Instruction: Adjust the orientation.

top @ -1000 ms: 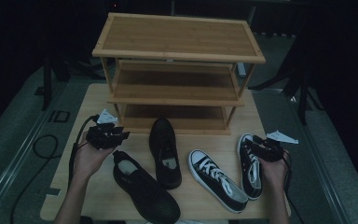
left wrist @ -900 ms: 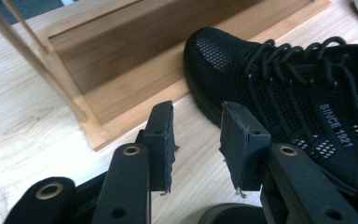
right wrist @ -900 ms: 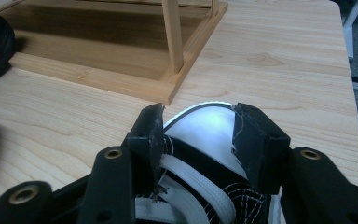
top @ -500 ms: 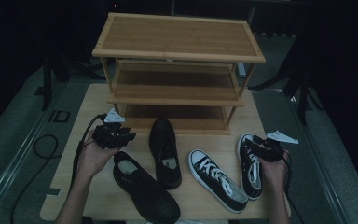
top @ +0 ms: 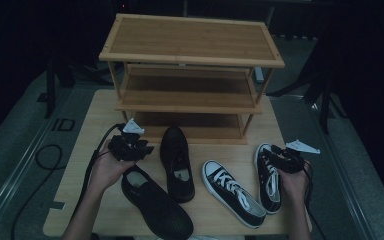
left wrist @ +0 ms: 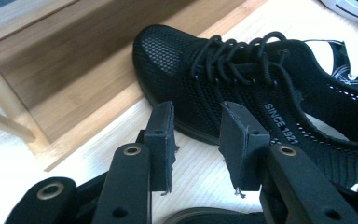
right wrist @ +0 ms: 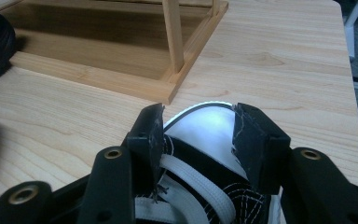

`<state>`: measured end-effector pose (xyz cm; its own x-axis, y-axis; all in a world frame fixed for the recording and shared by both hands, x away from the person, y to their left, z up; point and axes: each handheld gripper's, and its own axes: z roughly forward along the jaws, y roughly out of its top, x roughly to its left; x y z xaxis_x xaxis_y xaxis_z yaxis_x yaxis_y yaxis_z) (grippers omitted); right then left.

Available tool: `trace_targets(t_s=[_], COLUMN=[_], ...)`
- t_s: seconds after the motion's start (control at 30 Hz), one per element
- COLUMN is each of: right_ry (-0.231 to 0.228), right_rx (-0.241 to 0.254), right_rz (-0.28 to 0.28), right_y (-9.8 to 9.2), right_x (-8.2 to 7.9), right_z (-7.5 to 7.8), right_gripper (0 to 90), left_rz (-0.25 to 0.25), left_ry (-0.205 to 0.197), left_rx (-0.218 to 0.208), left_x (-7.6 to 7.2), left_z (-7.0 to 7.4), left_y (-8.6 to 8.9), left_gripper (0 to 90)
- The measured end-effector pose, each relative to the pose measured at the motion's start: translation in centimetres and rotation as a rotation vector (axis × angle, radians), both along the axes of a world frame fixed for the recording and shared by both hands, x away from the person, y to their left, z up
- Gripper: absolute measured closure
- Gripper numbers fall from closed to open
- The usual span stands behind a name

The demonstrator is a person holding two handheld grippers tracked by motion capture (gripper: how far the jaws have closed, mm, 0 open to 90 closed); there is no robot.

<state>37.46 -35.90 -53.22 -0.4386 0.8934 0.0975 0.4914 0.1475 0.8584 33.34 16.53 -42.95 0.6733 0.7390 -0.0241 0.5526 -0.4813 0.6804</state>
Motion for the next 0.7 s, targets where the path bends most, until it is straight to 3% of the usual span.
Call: trace_targets(t_s=[0.7], right_ry=[-0.002], right_rx=[-0.001], right_rz=[-0.003], right_y=[0.0], right_x=[-0.1], right_z=[0.0], right_gripper=[52.9], left_rz=[-0.074], left_ry=[0.079], left_rx=[-0.002], left_x=[0.2], left_z=[-0.1], left_y=[-4.0], left_gripper=[70.9])
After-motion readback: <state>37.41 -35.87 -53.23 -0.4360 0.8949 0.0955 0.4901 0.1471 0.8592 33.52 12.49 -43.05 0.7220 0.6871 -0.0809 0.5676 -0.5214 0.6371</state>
